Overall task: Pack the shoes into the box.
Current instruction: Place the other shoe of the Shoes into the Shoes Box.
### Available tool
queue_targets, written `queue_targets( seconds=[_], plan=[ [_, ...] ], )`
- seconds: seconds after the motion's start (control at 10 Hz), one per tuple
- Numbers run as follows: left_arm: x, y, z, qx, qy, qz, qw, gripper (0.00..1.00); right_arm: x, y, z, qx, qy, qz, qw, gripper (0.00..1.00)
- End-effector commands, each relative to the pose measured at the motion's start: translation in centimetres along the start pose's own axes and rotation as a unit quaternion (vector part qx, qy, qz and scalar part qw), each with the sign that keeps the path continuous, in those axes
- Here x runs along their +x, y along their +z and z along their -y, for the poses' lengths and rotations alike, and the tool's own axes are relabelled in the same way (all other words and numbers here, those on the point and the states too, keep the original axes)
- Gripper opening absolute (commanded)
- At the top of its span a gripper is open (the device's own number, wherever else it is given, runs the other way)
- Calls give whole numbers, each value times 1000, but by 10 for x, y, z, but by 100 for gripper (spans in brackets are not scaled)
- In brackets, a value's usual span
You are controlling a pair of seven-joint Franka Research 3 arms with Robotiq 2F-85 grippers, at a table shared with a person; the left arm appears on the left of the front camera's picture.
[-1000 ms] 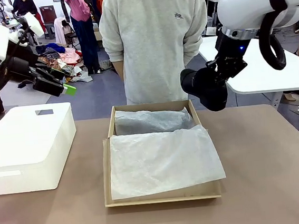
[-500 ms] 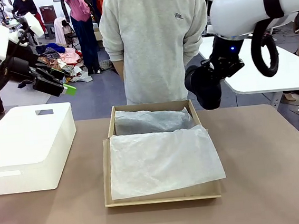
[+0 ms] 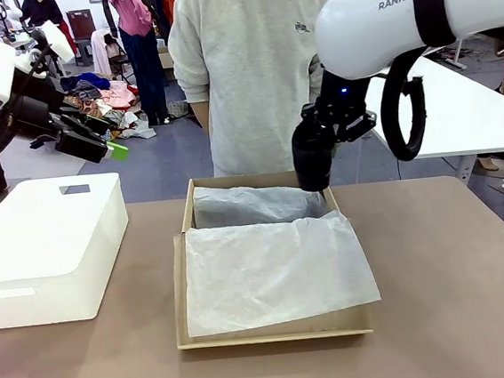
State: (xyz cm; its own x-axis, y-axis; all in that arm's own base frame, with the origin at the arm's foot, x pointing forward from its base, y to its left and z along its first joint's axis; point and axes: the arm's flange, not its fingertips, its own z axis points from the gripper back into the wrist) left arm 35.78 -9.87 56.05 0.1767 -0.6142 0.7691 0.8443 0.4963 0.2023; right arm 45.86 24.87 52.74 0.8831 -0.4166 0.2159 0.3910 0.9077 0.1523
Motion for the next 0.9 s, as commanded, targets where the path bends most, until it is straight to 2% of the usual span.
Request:
queue_targets(
  seconds=[0.0,0.2,0.5,0.8],
  plan=[
    [-1,0,-1,-5,-1,5,1000,100,-9,-5,-27,2,-62,27,998,0],
    [-1,0,-1,-5,-1,5,1000,100,-21,-15,-54,-22,-117,45,992,0],
    [-1,0,-1,-5,-1,5,1000,100,-30,-31,-84,-14,-152,21,988,0],
    [-1,0,-1,-5,-1,5,1000,100,-37,-40,-74,-14,-138,7,990,0]
  ],
)
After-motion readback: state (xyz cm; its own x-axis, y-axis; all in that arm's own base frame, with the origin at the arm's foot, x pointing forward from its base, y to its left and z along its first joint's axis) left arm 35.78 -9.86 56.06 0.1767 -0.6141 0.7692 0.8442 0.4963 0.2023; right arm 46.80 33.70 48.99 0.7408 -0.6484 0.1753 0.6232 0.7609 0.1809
